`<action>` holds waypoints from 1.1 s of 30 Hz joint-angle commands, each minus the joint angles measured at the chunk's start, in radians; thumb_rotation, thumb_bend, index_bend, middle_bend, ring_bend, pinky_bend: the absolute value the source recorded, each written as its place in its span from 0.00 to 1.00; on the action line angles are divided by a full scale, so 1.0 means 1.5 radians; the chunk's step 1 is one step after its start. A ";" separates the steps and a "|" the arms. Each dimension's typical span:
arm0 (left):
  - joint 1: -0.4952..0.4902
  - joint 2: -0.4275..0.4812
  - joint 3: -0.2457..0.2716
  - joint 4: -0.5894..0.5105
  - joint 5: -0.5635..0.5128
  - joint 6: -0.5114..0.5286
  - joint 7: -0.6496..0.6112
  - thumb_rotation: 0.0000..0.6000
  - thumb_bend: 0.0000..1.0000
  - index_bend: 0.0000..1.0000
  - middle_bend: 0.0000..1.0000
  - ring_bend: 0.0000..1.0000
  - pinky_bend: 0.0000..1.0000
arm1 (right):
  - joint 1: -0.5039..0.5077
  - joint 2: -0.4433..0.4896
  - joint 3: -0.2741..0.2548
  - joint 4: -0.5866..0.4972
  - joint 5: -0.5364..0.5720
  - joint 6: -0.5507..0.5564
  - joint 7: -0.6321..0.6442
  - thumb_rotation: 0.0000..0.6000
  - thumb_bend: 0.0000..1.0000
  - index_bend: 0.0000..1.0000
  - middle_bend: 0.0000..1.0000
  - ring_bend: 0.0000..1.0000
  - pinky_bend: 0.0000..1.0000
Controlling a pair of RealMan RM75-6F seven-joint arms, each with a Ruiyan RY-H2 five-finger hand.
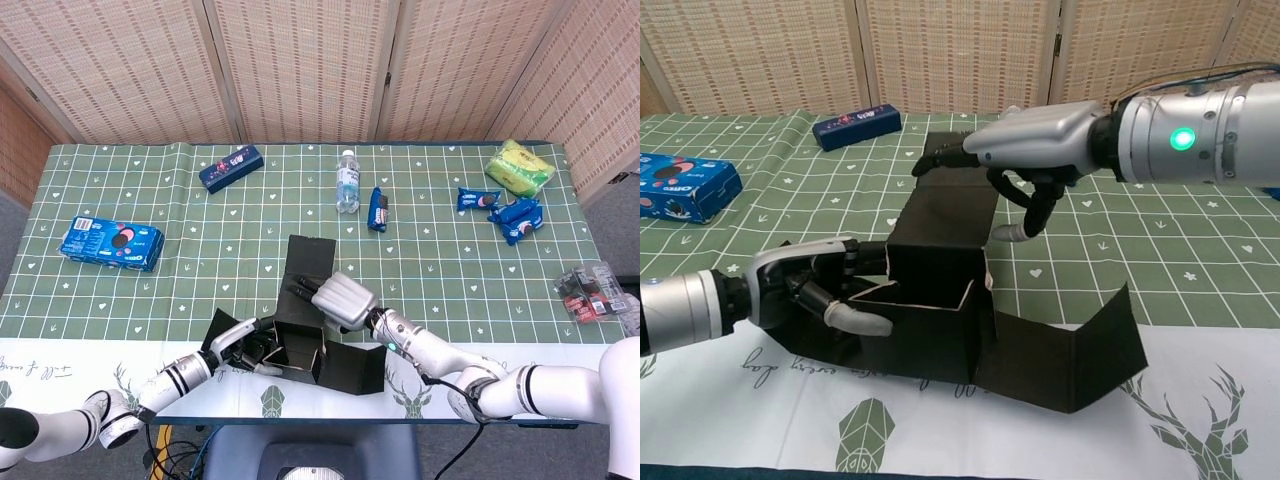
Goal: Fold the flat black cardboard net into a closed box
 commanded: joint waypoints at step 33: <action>-0.006 0.202 -0.011 -0.066 -0.008 0.050 -0.267 1.00 0.16 0.21 0.21 0.52 0.76 | -0.286 -0.035 -0.030 0.033 -0.222 0.347 0.192 1.00 0.00 0.00 0.04 0.68 0.97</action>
